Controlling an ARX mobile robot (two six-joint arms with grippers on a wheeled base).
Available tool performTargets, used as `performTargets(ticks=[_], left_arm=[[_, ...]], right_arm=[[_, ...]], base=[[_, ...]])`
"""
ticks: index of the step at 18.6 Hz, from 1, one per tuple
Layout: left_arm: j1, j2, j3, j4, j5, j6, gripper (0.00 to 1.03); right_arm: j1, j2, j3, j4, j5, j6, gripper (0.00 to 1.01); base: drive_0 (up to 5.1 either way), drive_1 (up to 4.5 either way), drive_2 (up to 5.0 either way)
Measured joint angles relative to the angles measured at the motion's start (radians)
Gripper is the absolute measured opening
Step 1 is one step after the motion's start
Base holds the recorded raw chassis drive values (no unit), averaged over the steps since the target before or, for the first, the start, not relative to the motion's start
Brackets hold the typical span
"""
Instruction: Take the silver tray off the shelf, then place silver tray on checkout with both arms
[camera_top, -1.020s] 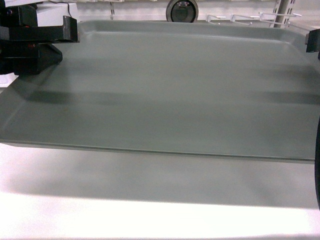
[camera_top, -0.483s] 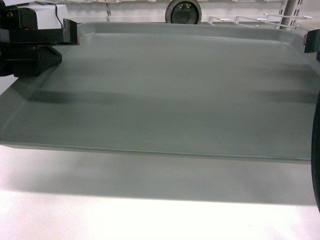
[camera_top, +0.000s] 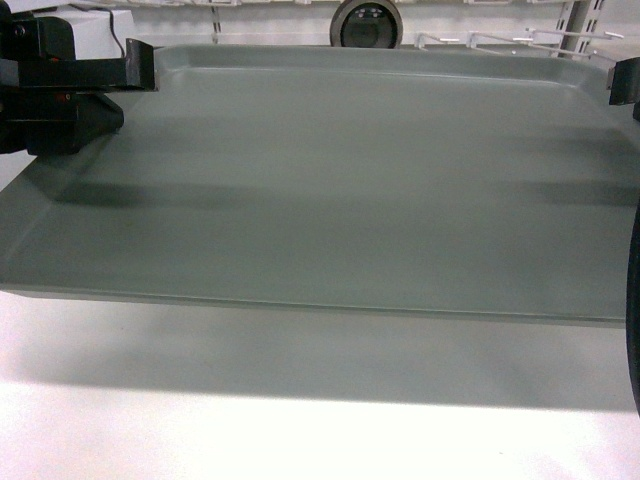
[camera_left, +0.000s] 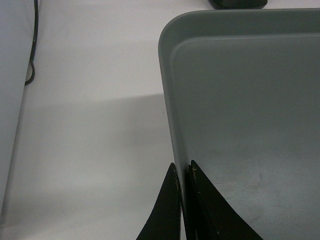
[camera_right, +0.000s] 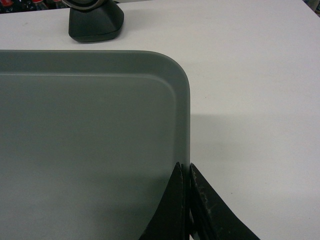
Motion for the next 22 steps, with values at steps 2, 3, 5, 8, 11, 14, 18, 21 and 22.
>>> performTargets(ticks=[2, 3, 5, 8, 11, 14, 18, 21, 22], left_arm=[[0.000, 0.000, 0.000, 0.000, 0.000, 0.000, 0.03], [0.000, 0.000, 0.000, 0.000, 0.000, 0.000, 0.03], [0.000, 0.000, 0.000, 0.000, 0.000, 0.000, 0.03], [-0.029, 0.013, -0.035, 0.150, -0.120, 0.007, 0.03], [-0.106, 0.047, -0.033, 0.286, -0.386, 0.052, 0.03], [-0.132, 0.084, -0.004, 0.273, -0.421, 0.071, 0.03], [-0.143, 0.157, 0.043, 0.237, -0.419, 0.017, 0.03], [-0.135, 0.240, 0.089, 0.210, -0.419, -0.039, 0.03], [-0.126, 0.266, 0.109, 0.188, -0.411, -0.058, 0.03]], right_arm=[[0.000, 0.000, 0.000, 0.000, 0.000, 0.000, 0.02], [0.000, 0.000, 0.000, 0.000, 0.000, 0.000, 0.02], [0.000, 0.000, 0.000, 0.000, 0.000, 0.000, 0.02], [0.000, 0.008, -0.016, 0.090, -0.024, 0.008, 0.02], [-0.019, 0.036, 0.012, 0.095, -0.066, 0.011, 0.02], [-0.046, 0.101, 0.054, 0.029, -0.105, -0.002, 0.02], [-0.089, 0.222, 0.177, -0.029, -0.156, -0.082, 0.02], [-0.106, 0.304, 0.332, -0.108, -0.180, -0.142, 0.02], [-0.107, 0.325, 0.379, -0.128, -0.185, -0.160, 0.02]], base=[[-0.2, 4.07, -4.5], [-0.2, 4.07, -4.5], [-0.2, 4.07, -4.5], [-0.2, 4.07, -4.5], [-0.2, 4.07, -4.5], [-0.2, 4.07, -4.5], [-0.2, 4.07, -4.5], [-0.2, 4.07, -4.5], [-0.2, 4.07, -4.5]])
